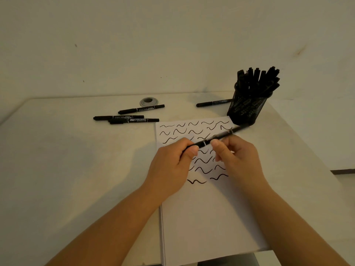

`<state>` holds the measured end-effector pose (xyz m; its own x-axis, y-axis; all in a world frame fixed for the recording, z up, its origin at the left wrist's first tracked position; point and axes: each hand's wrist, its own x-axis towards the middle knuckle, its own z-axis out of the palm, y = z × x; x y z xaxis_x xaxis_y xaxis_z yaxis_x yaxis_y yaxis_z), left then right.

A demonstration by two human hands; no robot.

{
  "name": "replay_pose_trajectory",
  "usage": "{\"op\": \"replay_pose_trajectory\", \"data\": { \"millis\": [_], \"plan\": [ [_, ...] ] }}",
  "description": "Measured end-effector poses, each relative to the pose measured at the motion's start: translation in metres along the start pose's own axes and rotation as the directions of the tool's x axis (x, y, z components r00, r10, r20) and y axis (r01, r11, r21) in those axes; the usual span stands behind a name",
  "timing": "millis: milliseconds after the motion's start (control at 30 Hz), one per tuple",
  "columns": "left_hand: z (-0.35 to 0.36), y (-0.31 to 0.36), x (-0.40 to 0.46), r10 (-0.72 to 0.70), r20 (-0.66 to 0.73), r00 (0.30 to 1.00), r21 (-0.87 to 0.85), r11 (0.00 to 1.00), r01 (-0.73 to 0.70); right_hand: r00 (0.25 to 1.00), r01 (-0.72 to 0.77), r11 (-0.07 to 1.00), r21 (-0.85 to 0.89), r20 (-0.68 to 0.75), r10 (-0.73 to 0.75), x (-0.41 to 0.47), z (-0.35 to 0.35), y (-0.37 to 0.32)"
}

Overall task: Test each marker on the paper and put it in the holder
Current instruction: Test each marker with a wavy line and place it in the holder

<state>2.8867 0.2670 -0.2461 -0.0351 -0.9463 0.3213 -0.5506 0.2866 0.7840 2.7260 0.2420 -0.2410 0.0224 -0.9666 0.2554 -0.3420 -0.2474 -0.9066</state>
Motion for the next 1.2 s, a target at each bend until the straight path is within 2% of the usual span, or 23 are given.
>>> {"op": "replay_pose_trajectory", "data": {
  "millis": [33,67,133,167,200,267,367,433,500,600,667,700,800,967,1033,1200],
  "plan": [
    [-0.002,0.000,0.001,-0.025,-0.037,0.999,-0.013,1.000,0.025,0.994,0.057,0.992,-0.115,-0.084,-0.067,0.000,0.000,-0.002],
    [-0.004,0.000,0.002,-0.042,-0.062,0.997,-0.016,0.999,0.041,0.973,0.161,0.962,-0.222,-0.130,-0.193,0.000,-0.002,-0.005],
    [-0.008,0.004,0.006,-0.043,-0.067,0.997,0.013,0.999,0.044,0.871,0.419,0.800,-0.430,-0.058,-0.487,0.001,-0.004,-0.014],
    [-0.010,0.008,0.009,-0.029,-0.059,0.998,0.033,0.999,0.031,0.819,0.500,0.698,-0.513,0.016,-0.574,0.003,-0.004,-0.018],
    [-0.011,0.011,0.012,-0.004,-0.051,0.999,0.058,0.998,0.007,0.783,0.544,0.611,-0.575,0.087,-0.616,0.004,-0.003,-0.020],
    [-0.014,0.021,0.020,0.060,-0.040,0.997,0.128,0.990,-0.055,0.745,0.581,0.516,-0.630,0.157,-0.648,0.012,-0.005,-0.027],
    [-0.018,0.038,0.038,0.141,-0.024,0.990,0.211,0.968,-0.133,0.694,0.628,0.445,-0.638,0.202,-0.691,0.028,-0.017,-0.036],
    [-0.022,0.049,0.053,0.196,-0.011,0.980,0.225,0.956,-0.189,0.692,0.628,0.414,-0.659,0.229,-0.685,0.042,-0.027,-0.040],
    [-0.023,0.058,0.069,0.238,-0.010,0.971,0.181,0.956,-0.232,0.750,0.558,0.482,-0.676,0.161,-0.642,0.058,-0.039,-0.046],
    [-0.019,0.058,0.099,0.200,-0.024,0.980,0.077,0.977,-0.197,0.868,0.368,0.749,-0.550,-0.084,-0.489,0.084,-0.059,-0.055],
    [-0.012,0.051,0.127,0.137,0.009,0.991,0.167,0.976,-0.136,0.901,0.291,0.890,-0.352,-0.213,-0.379,0.100,-0.074,-0.058],
    [-0.007,0.044,0.142,0.099,0.034,0.994,0.256,0.961,-0.105,0.904,0.274,0.918,-0.289,-0.248,-0.348,0.107,-0.080,-0.058],
    [0.009,0.018,0.181,-0.001,0.114,0.993,0.469,0.881,-0.053,0.894,0.280,0.939,-0.201,-0.301,-0.331,0.124,-0.095,-0.055],
    [0.032,-0.019,0.211,-0.144,0.227,0.963,0.598,0.801,-0.021,0.871,0.286,0.954,-0.094,-0.389,-0.299,0.136,-0.102,-0.042],
    [0.039,-0.027,0.214,-0.166,0.236,0.958,0.619,0.785,-0.017,0.880,0.285,0.955,-0.088,-0.372,-0.297,0.139,-0.102,-0.036],
    [0.054,-0.039,0.219,-0.181,0.238,0.954,0.662,0.749,-0.023,0.914,0.267,0.939,-0.216,-0.253,-0.318,0.143,-0.095,-0.021]
  ]
}}
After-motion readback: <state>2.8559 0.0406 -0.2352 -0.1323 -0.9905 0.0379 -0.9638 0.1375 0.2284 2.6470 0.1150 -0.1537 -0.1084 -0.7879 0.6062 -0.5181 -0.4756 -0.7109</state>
